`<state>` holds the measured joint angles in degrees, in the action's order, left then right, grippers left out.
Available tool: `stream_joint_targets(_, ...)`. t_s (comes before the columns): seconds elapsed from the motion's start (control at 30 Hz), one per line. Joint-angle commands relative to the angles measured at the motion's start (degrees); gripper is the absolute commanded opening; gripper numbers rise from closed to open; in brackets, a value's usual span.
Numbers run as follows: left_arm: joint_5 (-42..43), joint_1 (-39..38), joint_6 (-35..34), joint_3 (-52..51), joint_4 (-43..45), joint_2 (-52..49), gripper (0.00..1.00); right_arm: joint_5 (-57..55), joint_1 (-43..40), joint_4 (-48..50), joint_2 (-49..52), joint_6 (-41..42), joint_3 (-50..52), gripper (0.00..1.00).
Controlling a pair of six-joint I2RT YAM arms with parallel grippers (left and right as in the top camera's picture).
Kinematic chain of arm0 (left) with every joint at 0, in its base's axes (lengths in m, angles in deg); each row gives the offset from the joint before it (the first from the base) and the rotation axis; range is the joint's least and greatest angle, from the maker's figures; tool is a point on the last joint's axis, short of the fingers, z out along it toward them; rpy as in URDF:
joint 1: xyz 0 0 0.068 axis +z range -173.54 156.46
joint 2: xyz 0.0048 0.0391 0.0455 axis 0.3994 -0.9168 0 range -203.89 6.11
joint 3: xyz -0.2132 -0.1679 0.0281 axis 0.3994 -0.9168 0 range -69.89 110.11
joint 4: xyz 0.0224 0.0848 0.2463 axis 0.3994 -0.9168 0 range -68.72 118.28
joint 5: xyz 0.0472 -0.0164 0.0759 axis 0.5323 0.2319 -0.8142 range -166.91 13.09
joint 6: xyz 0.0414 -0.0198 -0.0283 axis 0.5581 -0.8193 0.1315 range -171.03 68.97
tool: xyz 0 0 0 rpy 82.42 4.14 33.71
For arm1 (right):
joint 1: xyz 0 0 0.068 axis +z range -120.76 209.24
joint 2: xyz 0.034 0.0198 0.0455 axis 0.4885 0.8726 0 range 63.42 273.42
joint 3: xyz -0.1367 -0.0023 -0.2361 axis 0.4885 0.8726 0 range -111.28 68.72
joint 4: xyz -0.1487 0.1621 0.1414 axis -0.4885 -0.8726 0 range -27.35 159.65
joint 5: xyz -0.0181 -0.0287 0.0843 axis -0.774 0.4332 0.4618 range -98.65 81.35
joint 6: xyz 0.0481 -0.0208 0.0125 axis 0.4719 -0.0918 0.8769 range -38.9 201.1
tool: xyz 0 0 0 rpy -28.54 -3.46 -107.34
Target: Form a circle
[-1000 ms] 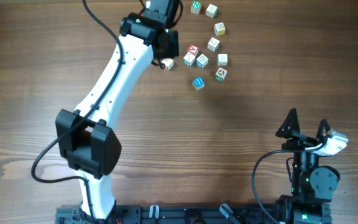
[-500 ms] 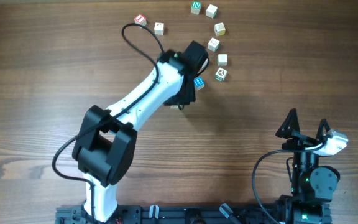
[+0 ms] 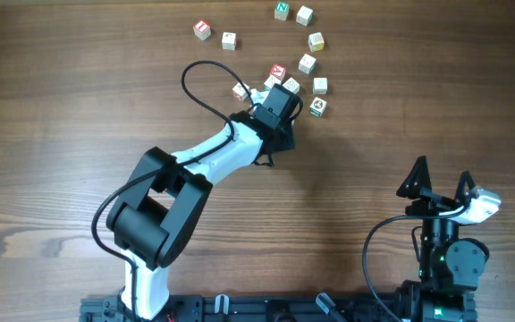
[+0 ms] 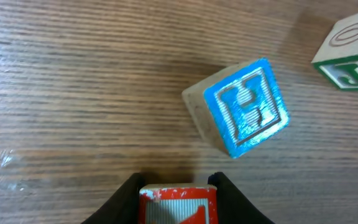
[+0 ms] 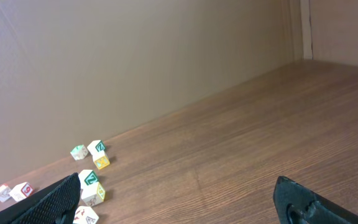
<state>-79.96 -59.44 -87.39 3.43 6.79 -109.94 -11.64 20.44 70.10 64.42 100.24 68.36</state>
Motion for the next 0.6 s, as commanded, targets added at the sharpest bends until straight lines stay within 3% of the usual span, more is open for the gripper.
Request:
stream_joint_targets(0.0,0.42,0.07,-0.5,-1.55,0.11,-1.55,0.3,0.5,-0.17,0.17,-0.42,-0.94,0.07,1.0)
stream_joint_targets(0.2,-4.13,0.46,0.13,-1.55,-3.26,-1.55,0.28,0.5,-0.17,0.17,-0.42,-0.94,0.07,1.0)
stream_joint_targets(0.4,-4.35,0.87,3.13,-1.53,-4.87,-1.55,0.35,0.48,-0.17,0.17,-0.42,-0.98,0.07,1.0)
stream_joint_targets(0.5,-4.66,0.92,3.15,-1.53,-6.38,-1.09,0.53,0.5,-0.17,0.17,-0.42,-0.94,0.07,1.0)
stream_joint_targets(0.57,-6.75,0.92,3.13,-1.53,-8.07,0.07,0.79,0.5,-0.17,0.17,-0.42,-0.96,0.07,1.0)
